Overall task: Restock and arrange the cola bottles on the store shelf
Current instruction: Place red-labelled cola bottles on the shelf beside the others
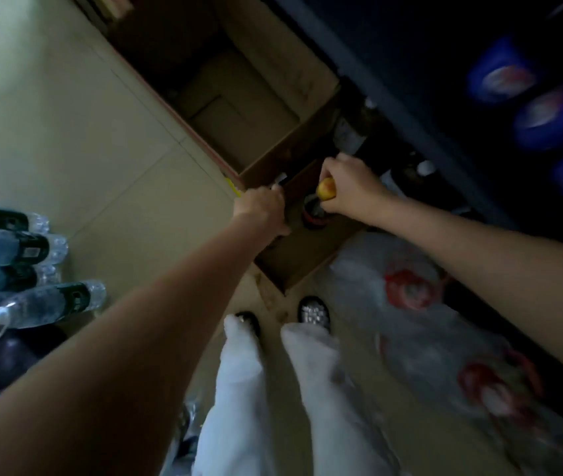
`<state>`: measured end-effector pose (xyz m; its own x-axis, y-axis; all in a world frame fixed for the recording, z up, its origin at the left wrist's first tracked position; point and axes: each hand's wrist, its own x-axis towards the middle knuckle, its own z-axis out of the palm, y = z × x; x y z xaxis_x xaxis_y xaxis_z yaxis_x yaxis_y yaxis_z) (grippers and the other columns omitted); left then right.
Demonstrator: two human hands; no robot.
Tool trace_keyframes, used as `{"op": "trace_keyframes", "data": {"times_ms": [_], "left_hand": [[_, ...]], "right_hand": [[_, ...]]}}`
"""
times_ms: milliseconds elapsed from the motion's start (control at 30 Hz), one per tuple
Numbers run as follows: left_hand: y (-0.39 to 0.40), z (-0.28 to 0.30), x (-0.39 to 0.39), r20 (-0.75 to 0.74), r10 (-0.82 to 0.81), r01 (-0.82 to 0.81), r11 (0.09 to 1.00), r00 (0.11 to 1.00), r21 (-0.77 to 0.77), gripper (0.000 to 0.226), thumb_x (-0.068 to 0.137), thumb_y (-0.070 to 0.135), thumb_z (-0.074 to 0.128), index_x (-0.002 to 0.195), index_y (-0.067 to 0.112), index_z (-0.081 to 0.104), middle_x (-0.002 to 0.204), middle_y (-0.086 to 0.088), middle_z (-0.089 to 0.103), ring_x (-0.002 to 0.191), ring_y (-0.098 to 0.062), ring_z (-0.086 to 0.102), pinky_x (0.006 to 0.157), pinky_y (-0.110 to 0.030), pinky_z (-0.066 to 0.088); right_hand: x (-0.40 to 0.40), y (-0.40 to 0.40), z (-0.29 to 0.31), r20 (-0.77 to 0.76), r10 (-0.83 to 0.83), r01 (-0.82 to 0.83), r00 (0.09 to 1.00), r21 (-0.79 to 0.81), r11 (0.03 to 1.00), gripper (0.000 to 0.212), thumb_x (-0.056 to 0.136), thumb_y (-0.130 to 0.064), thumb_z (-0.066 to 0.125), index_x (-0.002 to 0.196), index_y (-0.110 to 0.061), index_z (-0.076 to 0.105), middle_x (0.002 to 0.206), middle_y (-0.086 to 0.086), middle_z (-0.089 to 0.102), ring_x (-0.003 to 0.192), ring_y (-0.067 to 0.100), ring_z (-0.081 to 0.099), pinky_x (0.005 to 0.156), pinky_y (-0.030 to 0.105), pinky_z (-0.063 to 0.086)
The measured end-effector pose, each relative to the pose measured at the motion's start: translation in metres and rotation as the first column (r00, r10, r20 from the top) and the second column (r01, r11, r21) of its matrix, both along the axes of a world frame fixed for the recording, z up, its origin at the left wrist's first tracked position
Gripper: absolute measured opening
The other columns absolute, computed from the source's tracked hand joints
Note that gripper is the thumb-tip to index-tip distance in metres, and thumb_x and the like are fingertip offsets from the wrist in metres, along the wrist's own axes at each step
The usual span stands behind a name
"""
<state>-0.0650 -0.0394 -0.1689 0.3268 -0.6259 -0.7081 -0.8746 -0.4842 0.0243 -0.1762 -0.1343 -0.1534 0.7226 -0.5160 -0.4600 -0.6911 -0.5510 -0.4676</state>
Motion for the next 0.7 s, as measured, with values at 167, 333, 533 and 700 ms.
{"op": "trace_keyframes", "data": {"times_ms": [167,333,533,700], "left_hand": [[-0.033,0.191,-0.034,-0.092,-0.093,0.081,0.988,0.991,-0.131,0.058,0.081,0.039,0.063,0.127,0.009,0.044,0.119,-0.01,0.058,0.106,-0.027,0.058,0.074,-0.031,0.045],[-0.045,0.359,-0.075,0.014,-0.366,0.353,0.885,0.931,-0.305,0.054,0.081,0.04,0.064,0.122,0.007,0.049,0.123,-0.012,0.056,0.112,-0.029,0.053,0.078,-0.029,0.041],[-0.031,0.549,-0.177,0.094,-0.55,0.487,0.633,0.83,-0.601,0.042,0.076,0.034,0.069,0.105,0.005,0.058,0.096,-0.008,0.06,0.09,-0.024,0.055,0.066,-0.023,0.035],[-0.006,0.648,-0.293,0.152,-0.678,0.526,0.389,0.719,-0.756,0.025,0.077,0.033,0.069,0.079,0.01,0.058,0.079,-0.009,0.057,0.076,-0.022,0.053,0.064,-0.025,0.036]], "right_hand": [[-0.038,-0.016,0.202,-0.076,0.152,-0.159,0.985,-0.102,0.982,0.034,0.07,-0.025,0.075,0.094,-0.013,0.054,0.091,0.003,0.053,0.087,0.02,0.05,0.061,0.03,0.036],[-0.118,0.001,0.369,-0.057,0.064,-0.076,0.996,-0.255,0.964,0.031,0.076,-0.034,0.071,0.086,-0.014,0.049,0.072,-0.004,0.047,0.077,0.02,0.048,0.054,0.031,0.032],[-0.249,0.064,0.536,0.165,-0.317,0.355,0.934,-0.316,0.88,0.038,0.072,-0.037,0.075,0.09,-0.006,0.063,0.083,0.006,0.059,0.078,0.024,0.058,0.065,0.036,0.046],[-0.375,0.129,0.608,0.533,-0.651,0.801,0.54,-0.086,0.593,0.023,0.076,-0.015,0.074,0.062,-0.01,0.057,0.05,0.004,0.045,0.041,0.012,0.038,0.04,0.019,0.029]]}}
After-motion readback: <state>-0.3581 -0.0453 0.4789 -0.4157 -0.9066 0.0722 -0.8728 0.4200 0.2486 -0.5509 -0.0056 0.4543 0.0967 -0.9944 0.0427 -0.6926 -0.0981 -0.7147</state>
